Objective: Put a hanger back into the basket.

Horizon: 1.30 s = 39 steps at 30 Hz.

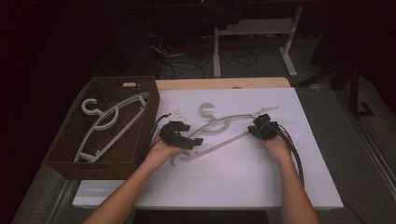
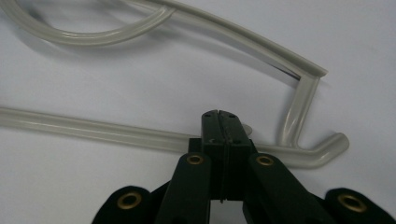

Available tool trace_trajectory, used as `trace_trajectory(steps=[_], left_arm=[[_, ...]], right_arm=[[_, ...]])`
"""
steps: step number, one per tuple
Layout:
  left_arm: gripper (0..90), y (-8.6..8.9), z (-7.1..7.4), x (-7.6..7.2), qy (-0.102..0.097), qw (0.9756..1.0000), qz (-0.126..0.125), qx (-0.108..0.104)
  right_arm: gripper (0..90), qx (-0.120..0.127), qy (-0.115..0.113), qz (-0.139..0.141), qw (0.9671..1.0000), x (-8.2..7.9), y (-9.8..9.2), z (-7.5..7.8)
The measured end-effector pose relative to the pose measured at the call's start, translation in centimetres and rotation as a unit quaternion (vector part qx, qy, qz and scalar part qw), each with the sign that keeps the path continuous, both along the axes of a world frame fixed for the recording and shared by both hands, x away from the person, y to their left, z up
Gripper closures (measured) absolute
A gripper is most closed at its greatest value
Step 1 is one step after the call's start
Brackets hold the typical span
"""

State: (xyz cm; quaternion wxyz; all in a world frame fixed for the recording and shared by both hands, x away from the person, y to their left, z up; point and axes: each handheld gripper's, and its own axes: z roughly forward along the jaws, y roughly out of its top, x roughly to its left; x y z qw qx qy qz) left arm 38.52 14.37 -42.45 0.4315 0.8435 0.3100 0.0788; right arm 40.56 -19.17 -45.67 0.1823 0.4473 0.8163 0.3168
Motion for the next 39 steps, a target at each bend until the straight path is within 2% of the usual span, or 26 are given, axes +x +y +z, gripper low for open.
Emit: trace_trajectory(steps=[6,12,17,20,22,25,30,32,35,37,39], left_arm=[[20.2,-0.5,-1.2,1.6,0.008,0.9991,0.015,0.039],[27.5,-0.9,-2.2,3.2,0.02,0.9977,0.017,0.063],[37.2,-1.8,-2.5,4.1,0.024,0.9965,0.002,0.08],[40.4,-2.5,-2.7,4.4,0.021,0.9948,-0.007,0.099],[43.4,-2.8,-2.8,4.5,0.023,0.9943,-0.012,0.104],[51.5,-3.2,-2.7,4.5,0.012,0.9922,-0.017,0.123],[61.9,-3.8,-2.6,4.6,0.017,0.9921,-0.029,0.121],[65.0,-4.0,-2.5,4.7,0.017,0.9913,-0.032,0.126],[70.2,-3.9,-2.5,4.8,0.015,0.9912,-0.027,0.129],[78.0,-3.8,-2.5,5.0,0.016,0.9915,-0.021,0.127],[79.7,-3.8,-2.5,5.0,0.021,0.9917,-0.018,0.125]], right_arm=[[89.0,0.002,0.002,0.001,1.0,0.1,0.0,0.0],[89.2,0.003,0.004,0.002,1.0,0.1,-0.1,0.0],[89.3,0.0,0.005,0.001,1.0,0.1,0.0,0.0],[89.5,-0.002,0.007,0.0,1.0,0.1,0.0,0.1],[89.6,-0.005,0.008,0.002,1.0,0.1,0.0,0.1],[89.6,-0.01,0.011,0.003,0.9999,0.1,0.1,0.1],[89.6,-0.009,0.011,0.002,0.9999,0.1,0.1,0.1],[89.6,-0.01,0.011,0.003,0.9999,0.1,0.1,0.1],[89.6,-0.011,0.01,0.002,0.9999,0.1,0.1,0.1],[89.5,-0.007,0.012,0.001,0.9999,0.1,0.0,0.1],[89.5,-0.009,0.01,0.002,0.9999,0.1,0.1,0.1]])
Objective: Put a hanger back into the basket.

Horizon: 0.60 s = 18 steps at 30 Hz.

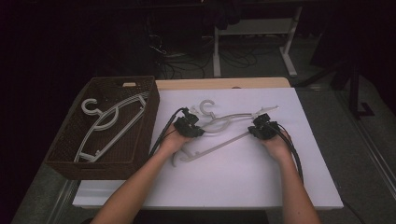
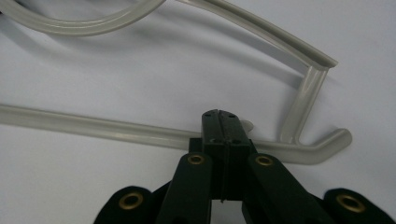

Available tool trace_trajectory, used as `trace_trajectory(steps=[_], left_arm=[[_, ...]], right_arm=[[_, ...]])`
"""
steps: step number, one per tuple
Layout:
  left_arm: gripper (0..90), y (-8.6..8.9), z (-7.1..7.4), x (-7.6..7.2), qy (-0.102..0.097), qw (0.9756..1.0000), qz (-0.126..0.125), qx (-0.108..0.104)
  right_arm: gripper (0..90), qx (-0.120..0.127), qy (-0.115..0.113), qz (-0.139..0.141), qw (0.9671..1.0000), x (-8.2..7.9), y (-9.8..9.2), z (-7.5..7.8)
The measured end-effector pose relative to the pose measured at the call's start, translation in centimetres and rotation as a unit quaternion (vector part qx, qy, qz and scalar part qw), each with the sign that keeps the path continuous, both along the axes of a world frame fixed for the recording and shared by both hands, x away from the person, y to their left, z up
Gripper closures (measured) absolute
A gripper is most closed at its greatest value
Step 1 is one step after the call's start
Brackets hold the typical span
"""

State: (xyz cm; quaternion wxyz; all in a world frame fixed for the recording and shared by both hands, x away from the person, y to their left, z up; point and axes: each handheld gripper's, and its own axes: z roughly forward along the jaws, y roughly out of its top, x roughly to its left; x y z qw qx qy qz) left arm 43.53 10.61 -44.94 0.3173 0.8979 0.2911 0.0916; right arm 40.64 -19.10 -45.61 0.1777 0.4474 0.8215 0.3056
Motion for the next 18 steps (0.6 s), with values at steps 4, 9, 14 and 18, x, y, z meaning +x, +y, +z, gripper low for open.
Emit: trace_trajectory(steps=[4,9,14,18], left_arm=[[80.6,0.0,0.2,-0.1,0.003,0.9999,0.008,-0.006],[81.0,0.1,1.5,-0.6,-0.008,0.9998,0.012,-0.011],[81.1,0.5,3.9,-1.1,-0.015,0.9993,0.024,-0.024],[81.1,1.0,6.2,-1.6,-0.028,0.9988,0.032,-0.025]], right_arm=[[89.2,-0.007,0.002,0.006,1.0,-0.1,0.2,0.1],[82.2,0.014,-0.007,0.014,0.9998,-0.9,-0.2,1.4],[69.9,0.039,-0.015,0.022,0.9989,-2.2,-0.8,2.8],[50.9,0.059,-0.017,0.034,0.9975,-4.1,-1.2,3.6]])
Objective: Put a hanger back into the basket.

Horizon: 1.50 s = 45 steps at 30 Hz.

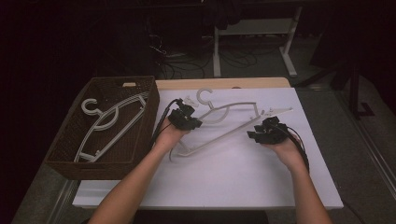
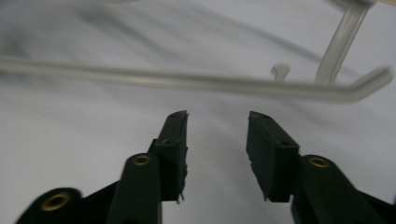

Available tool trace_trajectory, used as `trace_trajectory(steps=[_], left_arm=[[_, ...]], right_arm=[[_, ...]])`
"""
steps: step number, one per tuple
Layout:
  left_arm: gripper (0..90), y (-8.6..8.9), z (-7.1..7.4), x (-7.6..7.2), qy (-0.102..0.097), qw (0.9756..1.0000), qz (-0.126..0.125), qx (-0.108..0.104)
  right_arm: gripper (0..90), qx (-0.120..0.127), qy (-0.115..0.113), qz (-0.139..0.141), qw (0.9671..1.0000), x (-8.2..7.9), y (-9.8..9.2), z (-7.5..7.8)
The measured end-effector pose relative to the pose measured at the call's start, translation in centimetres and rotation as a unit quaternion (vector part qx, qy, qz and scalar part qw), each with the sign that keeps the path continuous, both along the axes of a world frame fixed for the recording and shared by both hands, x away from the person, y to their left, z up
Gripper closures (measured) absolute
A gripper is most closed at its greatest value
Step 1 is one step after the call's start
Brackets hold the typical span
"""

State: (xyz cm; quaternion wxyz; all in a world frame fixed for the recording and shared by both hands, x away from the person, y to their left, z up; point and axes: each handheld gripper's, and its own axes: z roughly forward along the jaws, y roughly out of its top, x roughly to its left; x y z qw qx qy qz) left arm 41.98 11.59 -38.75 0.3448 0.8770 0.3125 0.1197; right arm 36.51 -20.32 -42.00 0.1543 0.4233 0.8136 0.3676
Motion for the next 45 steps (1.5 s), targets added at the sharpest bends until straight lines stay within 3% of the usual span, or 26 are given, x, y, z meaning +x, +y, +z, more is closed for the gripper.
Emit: trace_trajectory(steps=[8,17,24,25,28,29,30,31,32,34,36,38,39,40,41,42,43,44,45], left_arm=[[81.1,1.5,4.4,-1.2,-0.019,0.9998,0.002,-0.008],[81.0,5.9,9.6,-2.4,-0.038,0.9989,0.022,-0.017],[81.1,10.5,11.5,-3.7,-0.057,0.9972,0.044,-0.023],[81.0,10.5,11.5,-3.7,-0.057,0.9972,0.044,-0.023],[81.0,14.1,11.9,-4.1,-0.067,0.9953,0.065,-0.022],[81.0,14.1,11.9,-4.1,-0.067,0.9953,0.065,-0.022],[81.0,15.9,12.0,-4.4,-0.069,0.9941,0.08,-0.022],[81.0,15.9,12.0,-4.4,-0.069,0.9941,0.08,-0.022],[81.0,17.8,12.1,-4.6,-0.073,0.9926,0.094,-0.021],[81.0,18.8,12.2,-4.7,-0.075,0.9918,0.102,-0.019],[81.0,21.6,12.3,-5.1,-0.083,0.9889,0.123,-0.012],[81.0,23.4,12.1,-5.1,-0.088,0.9864,0.139,-0.004],[81.0,23.4,12.1,-5.1,-0.088,0.9864,0.139,-0.004],[81.0,25.1,11.9,-5.1,-0.091,0.9832,0.158,0.005],[81.0,25.1,11.9,-5.1,-0.091,0.9832,0.158,0.005],[81.0,26.7,11.5,-4.9,-0.091,0.9804,0.174,0.01],[81.0,26.7,11.5,-4.9,-0.091,0.9804,0.174,0.01],[81.0,28.2,11.0,-4.7,-0.093,0.9774,0.189,0.013],[81.0,28.2,11.0,-4.7,-0.093,0.9774,0.189,0.013]], right_arm=[[31.3,0.022,-0.009,0.009,0.9997,-2.4,-0.3,0.5],[14.4,0.032,-0.012,0.022,0.9992,-4.1,-0.3,-0.4],[12.7,0.032,-0.022,0.024,0.9989,-4.5,-0.5,-0.8],[12.7,0.032,-0.022,0.024,0.9989,-4.5,-0.5,-0.8],[12.7,0.033,-0.026,0.019,0.9989,-4.5,-0.6,-0.6],[12.7,0.033,-0.026,0.019,0.9989,-4.5,-0.6,-0.6],[12.7,0.032,-0.028,0.017,0.999,-4.5,-0.5,-0.6],[12.7,0.032,-0.028,0.017,0.999,-4.5,-0.5,-0.6],[12.7,0.03,-0.028,0.015,0.9991,-4.5,-0.4,-0.6],[12.7,0.03,-0.029,0.014,0.999,-4.5,-0.4,-0.5],[12.7,0.028,-0.03,0.013,0.9991,-4.6,-0.3,-0.5],[12.7,0.028,-0.028,0.012,0.9991,-4.6,-0.3,-0.6],[12.7,0.029,-0.028,0.011,0.9991,-4.6,-0.3,-0.6],[12.7,0.028,-0.027,0.01,0.9992,-4.5,-0.4,-0.7],[12.7,0.028,-0.027,0.01,0.9992,-4.5,-0.4,-0.7],[12.8,0.028,-0.028,0.009,0.9992,-4.5,-0.4,-0.7],[12.8,0.028,-0.028,0.009,0.9992,-4.5,-0.4,-0.7],[12.8,0.028,-0.027,0.008,0.9992,-4.5,-0.5,-0.7],[12.8,0.028,-0.027,0.008,0.9992,-4.5,-0.5,-0.7]])
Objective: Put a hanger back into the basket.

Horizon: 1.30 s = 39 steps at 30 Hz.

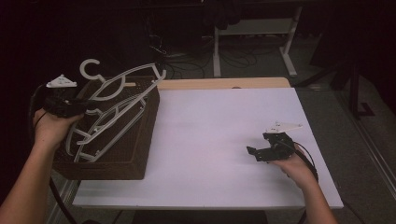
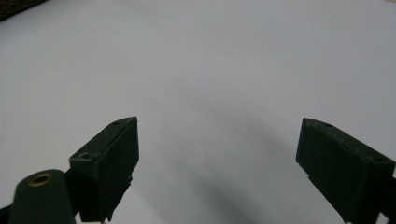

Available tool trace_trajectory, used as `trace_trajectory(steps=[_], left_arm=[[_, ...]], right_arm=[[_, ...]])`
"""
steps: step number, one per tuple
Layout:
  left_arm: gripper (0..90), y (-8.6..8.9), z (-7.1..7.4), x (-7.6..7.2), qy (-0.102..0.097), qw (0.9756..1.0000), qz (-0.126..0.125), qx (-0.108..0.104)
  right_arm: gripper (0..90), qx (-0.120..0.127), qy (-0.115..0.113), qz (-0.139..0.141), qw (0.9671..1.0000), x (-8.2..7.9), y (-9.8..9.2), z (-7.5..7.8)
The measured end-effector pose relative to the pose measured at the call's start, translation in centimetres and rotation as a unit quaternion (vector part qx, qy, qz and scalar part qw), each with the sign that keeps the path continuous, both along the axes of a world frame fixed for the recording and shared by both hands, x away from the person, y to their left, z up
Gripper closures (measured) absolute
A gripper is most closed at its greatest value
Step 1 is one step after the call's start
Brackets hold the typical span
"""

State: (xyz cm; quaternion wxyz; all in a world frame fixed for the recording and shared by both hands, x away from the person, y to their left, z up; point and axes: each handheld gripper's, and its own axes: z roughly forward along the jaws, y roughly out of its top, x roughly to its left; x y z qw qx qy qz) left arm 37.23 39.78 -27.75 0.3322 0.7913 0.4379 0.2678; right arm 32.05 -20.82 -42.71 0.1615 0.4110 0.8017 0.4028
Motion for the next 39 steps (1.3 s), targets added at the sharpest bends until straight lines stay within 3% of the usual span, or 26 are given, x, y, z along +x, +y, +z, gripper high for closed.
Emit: trace_trajectory(steps=[3,7,12,13,18,21,24,25,26,27,28,29,30,31,32,33,34,36,37,38,39], left_arm=[[81.0,2.4,-1.1,0.4,0.01,0.9992,0.031,0.025],[81.0,3.9,-2.5,0.9,0.023,0.9979,0.046,0.039],[81.0,4.1,-4.1,1.5,0.044,0.9964,0.051,0.051],[81.0,3.8,-5.0,1.8,0.06,0.9953,0.052,0.056],[80.4,3.3,-6.6,2.3,0.078,0.9923,0.059,0.076],[59.5,3.6,-7.1,2.3,0.083,0.9925,0.073,0.054],[54.0,3.8,-6.8,2.1,0.072,0.994,0.074,0.037],[51.8,4.0,-6.3,1.9,0.066,0.9951,0.072,0.015],[49.6,4.0,-6.3,1.9,0.066,0.9951,0.072,0.015],[46.2,4.0,-5.7,1.7,0.057,0.9962,0.065,-0.003],[44.4,4.0,-5.7,1.7,0.057,0.9962,0.065,-0.003],[42.4,3.7,-5.1,1.4,0.048,0.997,0.05,-0.032],[40.3,3.7,-5.1,1.4,0.048,0.997,0.05,-0.032],[37.5,3.4,-4.8,1.2,0.045,0.9971,0.037,-0.049],[37.5,3.1,-4.6,1.1,0.044,0.9968,0.029,-0.06],[34.2,2.3,-4.2,0.7,0.038,0.9957,0.001,-0.084],[33.0,2.3,-4.2,0.7,0.038,0.9957,0.001,-0.084],[29.0,1.1,-3.8,0.2,0.033,0.9927,-0.032,-0.111],[27.9,0.1,-3.7,-0.2,0.029,0.9897,-0.055,-0.129],[27.6,0.1,-3.7,-0.2,0.029,0.9897,-0.055,-0.129],[27.6,-0.5,-3.6,-0.4,0.027,0.9878,-0.069,-0.137]], right_arm=[[12.8,0.0,0.002,-0.003,1.0,0.0,0.0,0.0],[12.8,-0.002,0.003,-0.004,1.0,0.0,-0.1,-0.1],[12.8,-0.003,0.003,-0.004,1.0,0.0,-0.1,-0.1],[12.8,-0.003,0.003,-0.004,1.0,0.0,-0.1,-0.1],[12.8,-0.003,0.003,-0.005,1.0,0.0,-0.2,-0.1],[12.8,-0.002,0.001,-0.005,1.0,0.0,-0.2,0.0],[12.8,-0.002,0.0,-0.004,1.0,-0.1,-0.2,0.0],[12.8,-0.002,0.0,-0.004,1.0,-0.1,-0.2,0.1],[12.8,-0.001,0.0,-0.004,1.0,-0.1,-0.2,0.1],[12.7,-0.001,-0.001,-0.003,1.0,-0.1,-0.2,0.1],[12.7,-0.001,-0.001,-0.003,1.0,-0.1,-0.2,0.1],[12.8,-0.001,-0.001,-0.003,1.0,-0.1,-0.1,0.2],[12.8,-0.001,-0.001,-0.003,1.0,-0.1,-0.1,0.2],[12.8,-0.001,-0.002,-0.001,1.0,-0.1,-0.1,0.3],[12.8,-0.001,-0.002,-0.001,1.0,-0.1,-0.1,0.3],[12.8,-0.001,-0.005,0.001,1.0,-0.1,-0.1,0.6],[12.8,-0.001,-0.005,0.001,1.0,-0.1,-0.1,0.6],[12.8,0.001,-0.008,0.003,1.0,-0.1,-0.1,1.0],[12.8,0.002,-0.009,0.004,1.0,-0.1,-0.1,1.1],[12.8,0.002,-0.01,0.006,0.9999,-0.2,0.0,1.2],[12.8,0.002,-0.01,0.006,0.9999,-0.2,0.0,1.2]])
